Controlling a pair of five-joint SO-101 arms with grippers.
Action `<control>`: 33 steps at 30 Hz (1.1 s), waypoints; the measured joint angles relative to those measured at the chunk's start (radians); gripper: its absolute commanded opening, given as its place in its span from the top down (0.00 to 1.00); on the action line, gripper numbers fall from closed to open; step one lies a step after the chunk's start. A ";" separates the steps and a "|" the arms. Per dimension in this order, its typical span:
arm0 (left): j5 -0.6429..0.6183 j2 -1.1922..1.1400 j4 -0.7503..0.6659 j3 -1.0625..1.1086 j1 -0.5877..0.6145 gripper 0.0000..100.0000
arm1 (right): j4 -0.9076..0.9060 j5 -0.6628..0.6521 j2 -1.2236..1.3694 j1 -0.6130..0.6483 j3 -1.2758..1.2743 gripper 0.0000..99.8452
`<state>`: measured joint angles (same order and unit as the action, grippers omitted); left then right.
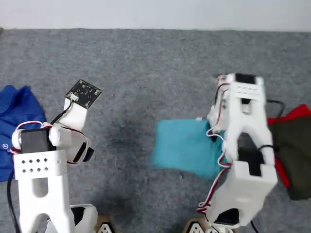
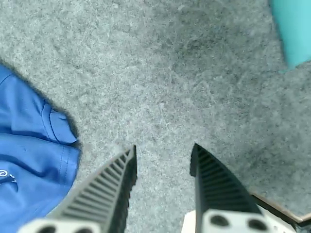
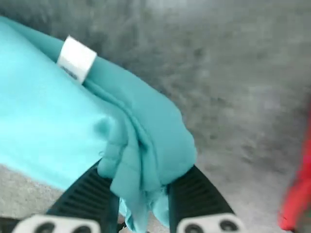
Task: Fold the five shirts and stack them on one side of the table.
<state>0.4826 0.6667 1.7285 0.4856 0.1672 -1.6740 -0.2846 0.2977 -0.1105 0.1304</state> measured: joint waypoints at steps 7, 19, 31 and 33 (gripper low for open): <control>0.000 0.000 0.000 0.000 0.000 0.82 | -0.083 -0.002 -0.144 -0.147 0.178 0.99; 0.000 0.000 0.000 0.005 0.000 0.82 | -0.077 -0.180 -0.301 -0.618 0.229 0.99; 0.002 0.000 0.000 0.084 0.000 0.82 | 0.092 -0.313 0.002 -1.045 0.230 0.89; 0.002 0.000 0.000 0.084 0.000 0.82 | 0.087 -0.338 0.029 -1.051 0.230 0.83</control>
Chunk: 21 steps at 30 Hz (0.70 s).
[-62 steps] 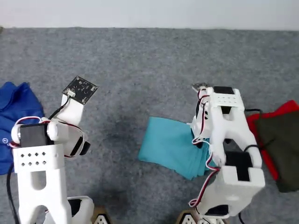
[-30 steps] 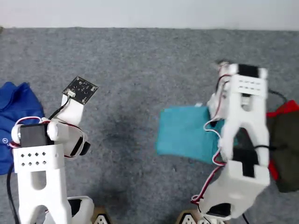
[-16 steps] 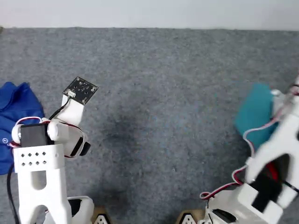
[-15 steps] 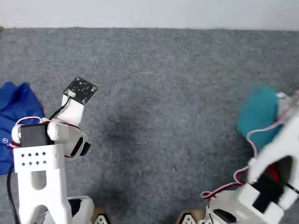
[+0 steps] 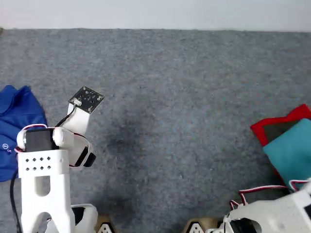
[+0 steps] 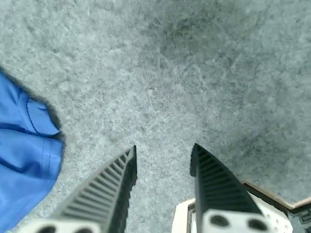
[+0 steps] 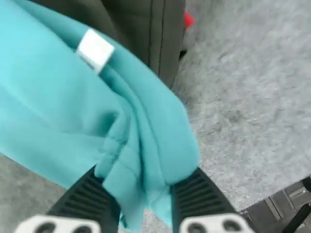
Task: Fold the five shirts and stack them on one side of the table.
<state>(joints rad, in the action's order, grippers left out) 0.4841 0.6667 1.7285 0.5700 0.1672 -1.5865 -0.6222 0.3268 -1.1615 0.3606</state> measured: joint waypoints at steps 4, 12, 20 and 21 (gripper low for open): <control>0.000 0.000 0.000 0.000 0.000 0.82 | 0.017 0.021 0.008 0.005 0.043 0.76; 0.000 0.000 0.000 0.000 0.000 0.82 | 0.049 0.074 0.009 0.015 0.247 0.76; 0.000 0.000 0.000 0.000 0.000 0.82 | -0.127 0.084 -0.002 0.130 0.413 0.77; 0.000 0.000 0.000 -0.002 0.000 0.82 | -0.158 0.086 -0.011 0.163 0.416 0.77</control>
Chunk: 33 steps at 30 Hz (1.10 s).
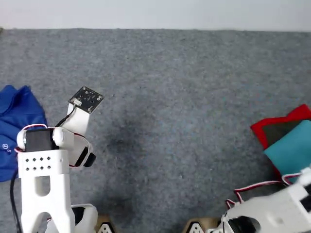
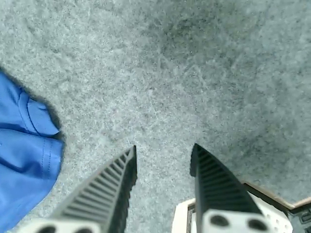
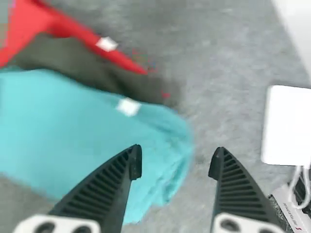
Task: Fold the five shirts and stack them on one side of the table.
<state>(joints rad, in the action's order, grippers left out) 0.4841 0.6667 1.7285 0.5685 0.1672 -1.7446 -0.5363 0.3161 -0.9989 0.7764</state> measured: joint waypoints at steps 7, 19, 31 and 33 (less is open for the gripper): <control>-0.014 0.000 0.000 -0.140 0.189 0.82 | -0.012 0.032 -0.100 0.255 -0.124 0.77; 0.100 -0.028 -0.158 -0.222 0.718 0.75 | -0.012 0.310 -0.173 0.839 -0.347 0.77; 0.086 -0.641 -0.206 -0.508 0.921 0.75 | -0.012 0.336 -0.175 0.988 -0.539 0.77; 0.066 -0.784 -0.186 -0.577 0.907 0.81 | -0.008 0.336 -0.175 0.987 -0.574 0.77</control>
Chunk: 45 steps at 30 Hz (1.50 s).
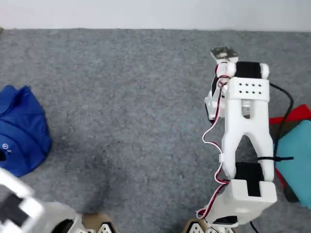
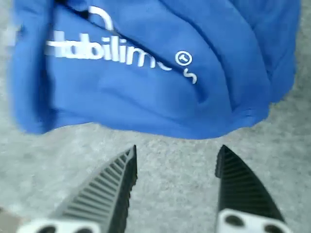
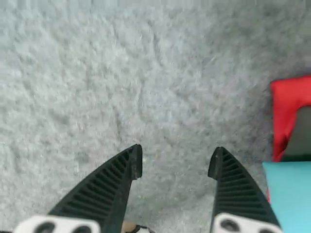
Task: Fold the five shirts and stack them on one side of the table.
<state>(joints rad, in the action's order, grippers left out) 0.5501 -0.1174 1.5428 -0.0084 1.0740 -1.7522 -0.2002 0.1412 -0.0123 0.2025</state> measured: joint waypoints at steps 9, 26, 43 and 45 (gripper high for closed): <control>0.037 -0.522 0.172 -0.299 -0.046 0.99 | 0.006 0.003 0.000 0.000 -0.021 0.77; 0.037 0.388 0.181 0.086 -0.394 0.99 | 0.005 0.003 0.000 -0.008 -0.021 0.77; -0.097 0.270 -0.259 0.292 -0.178 0.72 | -0.003 0.003 0.097 -0.009 -0.021 0.77; -0.098 0.158 -0.305 0.267 -0.180 0.77 | -0.005 0.003 0.112 -0.008 -0.021 0.77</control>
<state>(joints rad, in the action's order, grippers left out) 0.4519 0.0407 1.2375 0.2585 0.8945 -1.7568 -0.1972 0.2532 -0.0199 0.1811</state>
